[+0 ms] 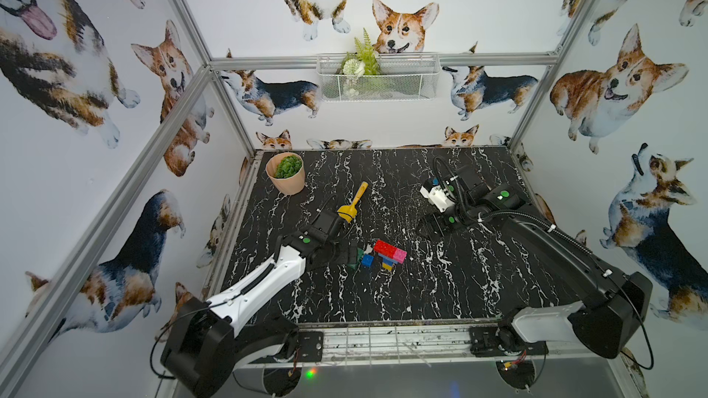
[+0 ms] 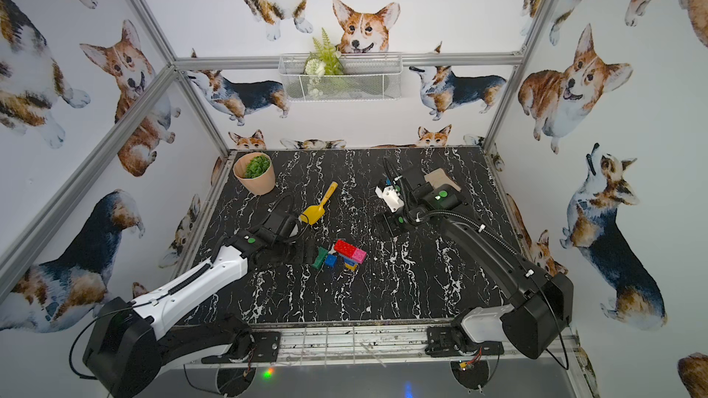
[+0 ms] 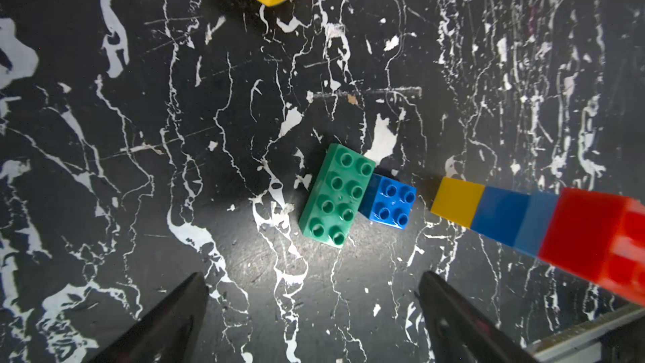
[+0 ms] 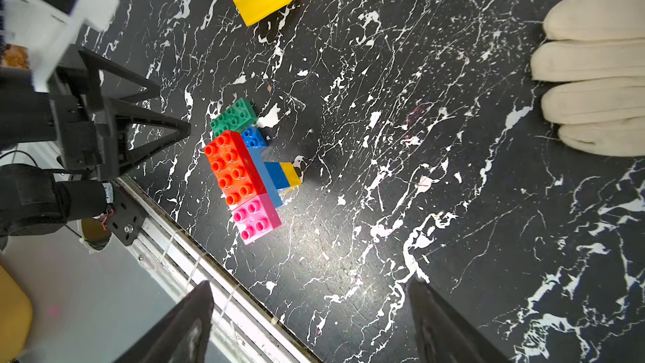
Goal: Assemble a spoon with lego
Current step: Pick up the lego brick from the center of the board.
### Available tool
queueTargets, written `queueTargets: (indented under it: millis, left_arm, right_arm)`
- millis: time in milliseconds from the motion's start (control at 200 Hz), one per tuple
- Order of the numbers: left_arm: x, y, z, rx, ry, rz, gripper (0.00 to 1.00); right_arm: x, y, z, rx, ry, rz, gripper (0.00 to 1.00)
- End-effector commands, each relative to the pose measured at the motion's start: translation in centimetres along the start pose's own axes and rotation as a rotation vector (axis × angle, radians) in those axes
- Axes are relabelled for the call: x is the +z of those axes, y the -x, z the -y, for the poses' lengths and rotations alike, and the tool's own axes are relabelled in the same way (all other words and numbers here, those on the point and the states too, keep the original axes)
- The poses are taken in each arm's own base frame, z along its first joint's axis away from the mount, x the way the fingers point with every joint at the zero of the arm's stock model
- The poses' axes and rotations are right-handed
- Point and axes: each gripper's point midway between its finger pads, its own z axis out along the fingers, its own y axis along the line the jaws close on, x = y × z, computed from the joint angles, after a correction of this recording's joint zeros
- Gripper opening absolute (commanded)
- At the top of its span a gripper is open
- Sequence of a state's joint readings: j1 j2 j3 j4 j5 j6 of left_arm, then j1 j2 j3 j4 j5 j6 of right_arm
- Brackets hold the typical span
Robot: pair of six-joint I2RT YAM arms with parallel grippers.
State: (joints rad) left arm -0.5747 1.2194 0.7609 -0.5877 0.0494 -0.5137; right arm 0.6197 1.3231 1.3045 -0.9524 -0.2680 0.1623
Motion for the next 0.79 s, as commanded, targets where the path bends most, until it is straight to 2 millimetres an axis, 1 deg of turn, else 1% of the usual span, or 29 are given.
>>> queueTargets:
  millis: [0,150,360,445,450,460,490,631,786]
  left_arm:
    - [1.1,-0.1,0.4,0.047,0.0,-0.043,0.93]
    - [2.7,-0.1,0.2,0.067,0.038,-0.089,0.89]
    - [4.8,0.2,0.4,0.085,0.06,-0.12,0.87]
    - [5.6,-0.1,-0.4,0.095,0.096,-0.142,0.87]
    - [5.4,0.5,0.0,0.096,0.089,-0.127,0.87]
    - [5.3,1.0,0.3,0.098,0.085,-0.116,0.87]
    - [5.4,1.2,0.4,0.099,0.083,-0.115,0.86]
    - [5.8,1.1,0.6,0.102,0.085,-0.115,0.85]
    - [6.4,0.8,0.2,0.103,0.101,-0.127,0.82]
  right_arm:
    - [-0.4,0.7,-0.6,-0.017,0.037,0.043,0.89]
    - [-0.5,0.3,-0.3,-0.021,0.034,0.04,0.89]
    - [-0.2,-0.5,0.2,-0.015,0.026,0.03,0.88]
    - [-0.3,-0.7,0.2,-0.014,0.026,0.032,0.87]
    - [-0.3,-0.7,0.2,-0.013,0.026,0.032,0.87]
    - [-0.4,-0.6,0.2,-0.014,0.026,0.033,0.87]
    - [-0.4,-0.7,0.2,-0.013,0.024,0.031,0.88]
    - [-0.5,-0.8,0.3,-0.014,0.017,0.028,0.87]
    - [-0.5,-0.8,0.4,-0.011,0.019,0.028,0.86]
